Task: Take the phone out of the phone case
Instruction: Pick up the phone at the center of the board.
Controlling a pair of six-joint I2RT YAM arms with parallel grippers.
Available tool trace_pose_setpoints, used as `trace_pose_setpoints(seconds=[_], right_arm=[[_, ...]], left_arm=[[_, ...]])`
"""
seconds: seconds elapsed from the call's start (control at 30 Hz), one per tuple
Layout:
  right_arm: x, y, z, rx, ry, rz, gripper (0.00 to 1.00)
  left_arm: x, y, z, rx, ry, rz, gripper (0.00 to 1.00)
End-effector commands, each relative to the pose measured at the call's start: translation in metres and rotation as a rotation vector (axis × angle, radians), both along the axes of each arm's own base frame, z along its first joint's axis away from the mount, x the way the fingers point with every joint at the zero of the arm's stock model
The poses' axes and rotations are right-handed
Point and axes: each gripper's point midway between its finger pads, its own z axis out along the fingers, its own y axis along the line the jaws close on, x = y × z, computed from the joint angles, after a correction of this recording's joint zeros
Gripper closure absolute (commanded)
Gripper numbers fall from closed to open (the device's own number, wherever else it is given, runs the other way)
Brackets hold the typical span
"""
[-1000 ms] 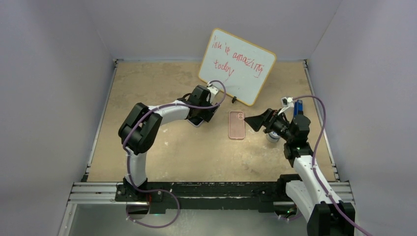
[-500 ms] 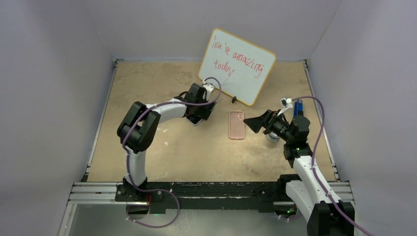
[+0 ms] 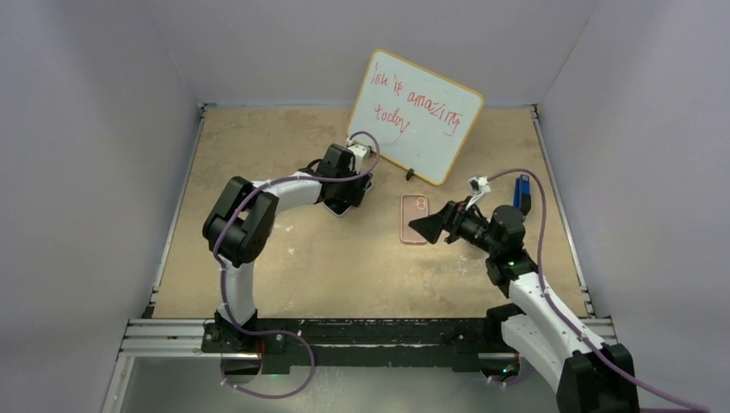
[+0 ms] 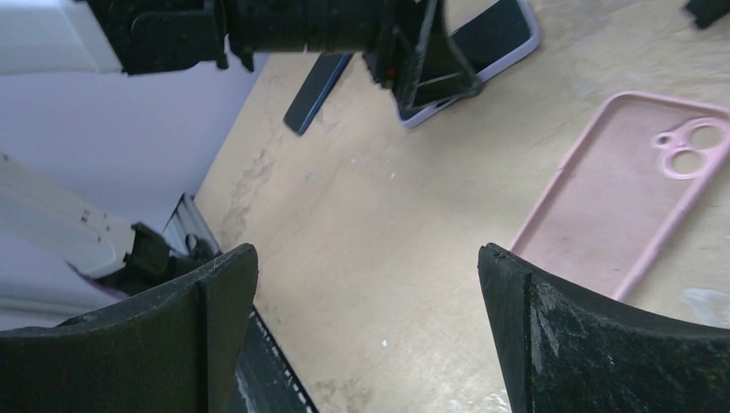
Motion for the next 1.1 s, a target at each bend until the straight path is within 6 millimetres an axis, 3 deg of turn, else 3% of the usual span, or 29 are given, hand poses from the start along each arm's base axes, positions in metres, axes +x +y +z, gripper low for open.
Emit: trace_pose_setpoints(seconds=[0.0,0.1,0.3,0.4,0.7,1.07], right_arm=[[0.002,0.020,0.000,-0.019,-0.046,-0.003,0.01],[-0.003,0.036,-0.004,-0.014,-0.046,0.012,0.01],[-0.010,0.056,-0.018,-0.025,-0.026,-0.003,0.01],[-0.015,0.061,-0.030,-0.025,0.001,-0.027,0.01],[-0.025,0.085,-0.067,-0.091,0.108,-0.091,0.03],[-0.013,0.131,-0.080,-0.063,0.182,-0.139,0.13]], left_arm=[[-0.029,0.008,-0.024,-0.037,0.115,0.060,0.25],[-0.039,0.005,-0.012,-0.116,0.115,0.091,0.34],[-0.067,-0.010,0.004,-0.350,0.145,0.151,0.64],[-0.084,-0.019,0.008,-0.481,0.179,0.172,0.72],[-0.121,-0.036,0.020,-0.719,0.211,0.251,0.73],[-0.122,-0.036,0.028,-0.763,0.174,0.327,0.73]])
